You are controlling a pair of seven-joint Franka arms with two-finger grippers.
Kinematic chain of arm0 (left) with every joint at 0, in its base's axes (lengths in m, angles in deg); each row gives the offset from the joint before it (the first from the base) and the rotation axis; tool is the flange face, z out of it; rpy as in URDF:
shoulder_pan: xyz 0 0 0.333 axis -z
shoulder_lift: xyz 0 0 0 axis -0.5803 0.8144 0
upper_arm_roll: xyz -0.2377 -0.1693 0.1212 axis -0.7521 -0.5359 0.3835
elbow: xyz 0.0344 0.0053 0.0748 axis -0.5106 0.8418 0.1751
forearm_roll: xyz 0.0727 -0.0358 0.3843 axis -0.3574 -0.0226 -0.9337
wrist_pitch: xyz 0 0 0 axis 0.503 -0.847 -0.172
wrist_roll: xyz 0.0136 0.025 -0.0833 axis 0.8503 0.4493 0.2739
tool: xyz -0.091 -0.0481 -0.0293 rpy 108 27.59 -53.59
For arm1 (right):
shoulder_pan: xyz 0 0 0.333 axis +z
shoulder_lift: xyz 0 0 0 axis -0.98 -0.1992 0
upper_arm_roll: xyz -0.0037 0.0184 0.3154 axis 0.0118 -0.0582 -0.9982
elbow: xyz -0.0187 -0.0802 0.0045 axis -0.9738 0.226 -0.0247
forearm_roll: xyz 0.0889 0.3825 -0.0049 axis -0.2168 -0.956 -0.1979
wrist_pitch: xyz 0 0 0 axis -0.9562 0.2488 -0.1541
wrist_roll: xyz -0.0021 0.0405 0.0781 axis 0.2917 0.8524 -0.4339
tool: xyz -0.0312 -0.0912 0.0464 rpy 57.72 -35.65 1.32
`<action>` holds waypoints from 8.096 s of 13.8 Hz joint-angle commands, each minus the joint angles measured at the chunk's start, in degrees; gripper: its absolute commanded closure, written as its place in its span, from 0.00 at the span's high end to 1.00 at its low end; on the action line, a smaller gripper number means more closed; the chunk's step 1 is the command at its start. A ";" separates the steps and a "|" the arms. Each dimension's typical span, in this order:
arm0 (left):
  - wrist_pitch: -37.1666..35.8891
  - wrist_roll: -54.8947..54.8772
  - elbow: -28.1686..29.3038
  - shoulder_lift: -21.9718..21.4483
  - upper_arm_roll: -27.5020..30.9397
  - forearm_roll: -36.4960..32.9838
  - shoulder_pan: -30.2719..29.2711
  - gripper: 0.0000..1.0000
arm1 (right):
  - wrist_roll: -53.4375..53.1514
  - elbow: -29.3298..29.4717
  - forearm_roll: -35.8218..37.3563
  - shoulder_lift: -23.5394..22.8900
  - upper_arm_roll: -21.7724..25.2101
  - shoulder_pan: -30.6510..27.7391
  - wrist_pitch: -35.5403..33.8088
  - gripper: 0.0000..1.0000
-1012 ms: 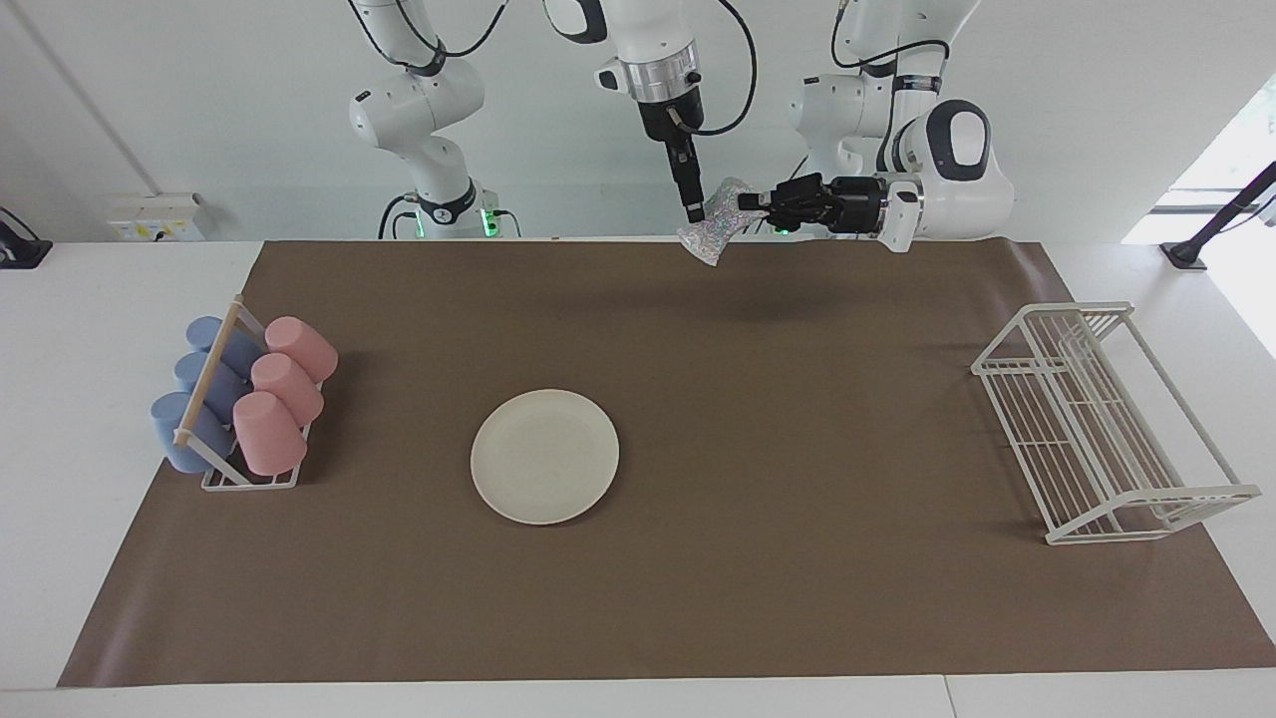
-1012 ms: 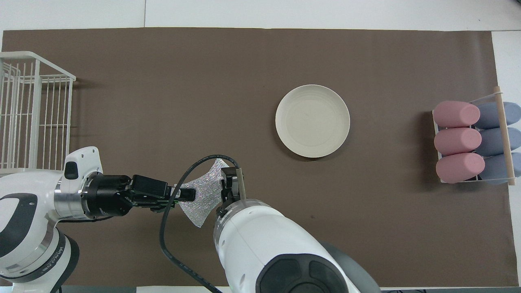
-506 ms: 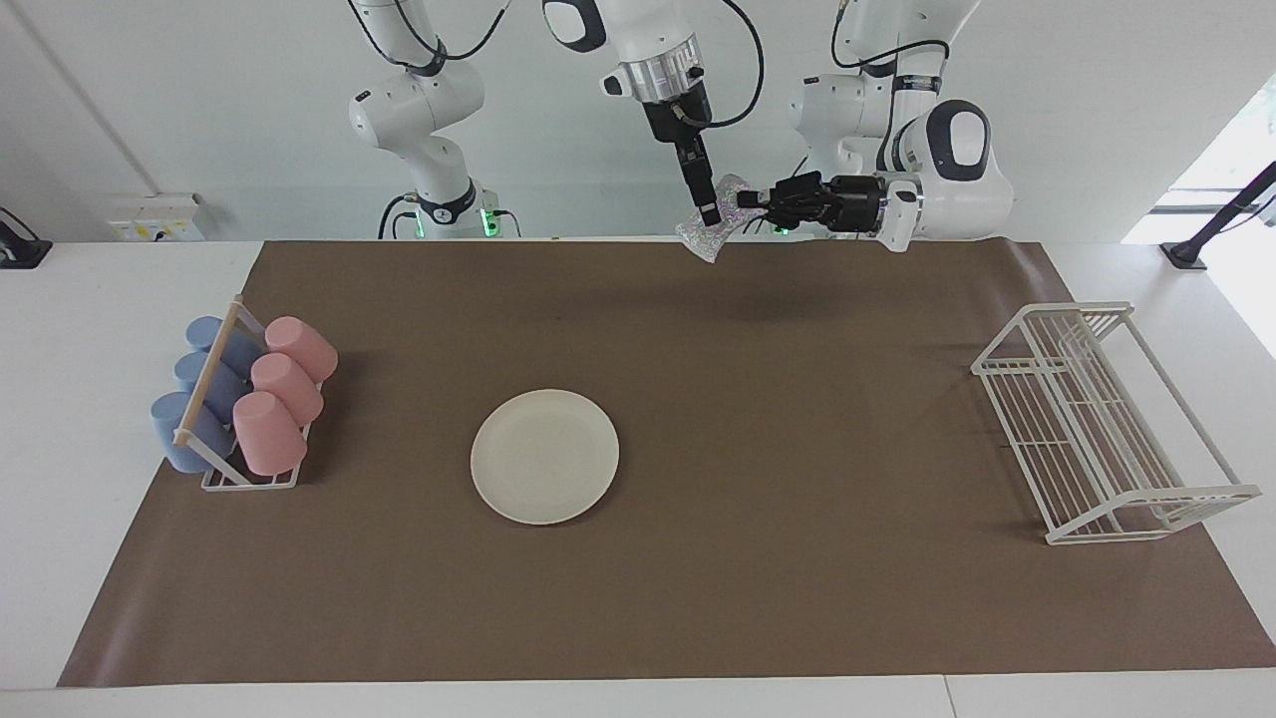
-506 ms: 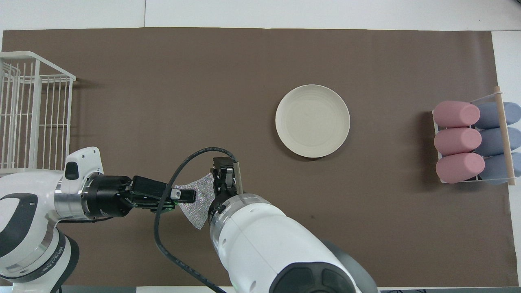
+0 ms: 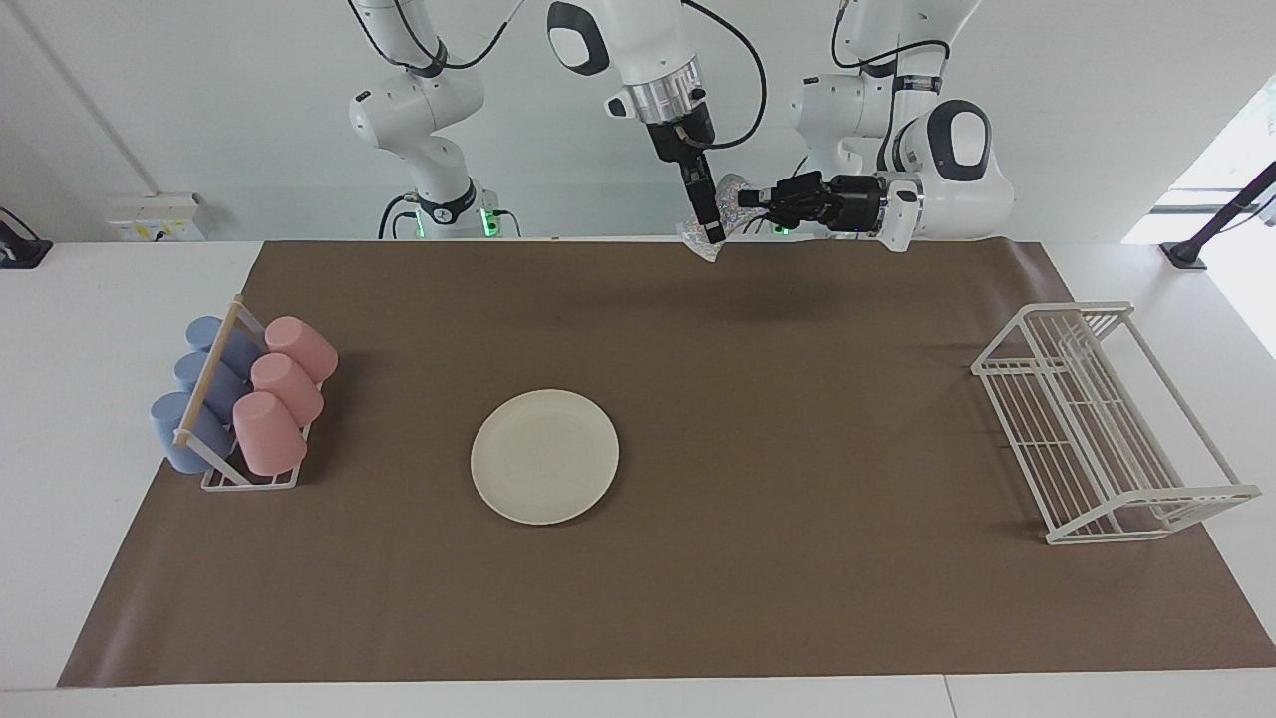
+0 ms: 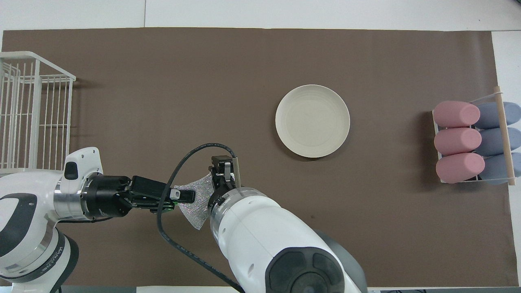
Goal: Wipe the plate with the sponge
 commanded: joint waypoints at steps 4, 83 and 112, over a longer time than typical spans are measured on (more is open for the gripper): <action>-0.68 0.71 1.22 -1.44 0.73 -0.04 0.39 0.00 | 7.70 -0.38 -0.32 0.30 -0.25 -0.55 -0.56 0.00; 16.28 -0.69 -21.63 7.18 0.29 -87.66 -10.07 1.00 | 20.72 11.31 -2.25 -2.24 -0.43 -16.55 -24.74 0.00; 46.17 12.84 -10.46 0.85 -1.29 -6.54 24.64 0.87 | 7.88 10.61 2.75 -4.88 -0.43 -10.13 -17.87 0.00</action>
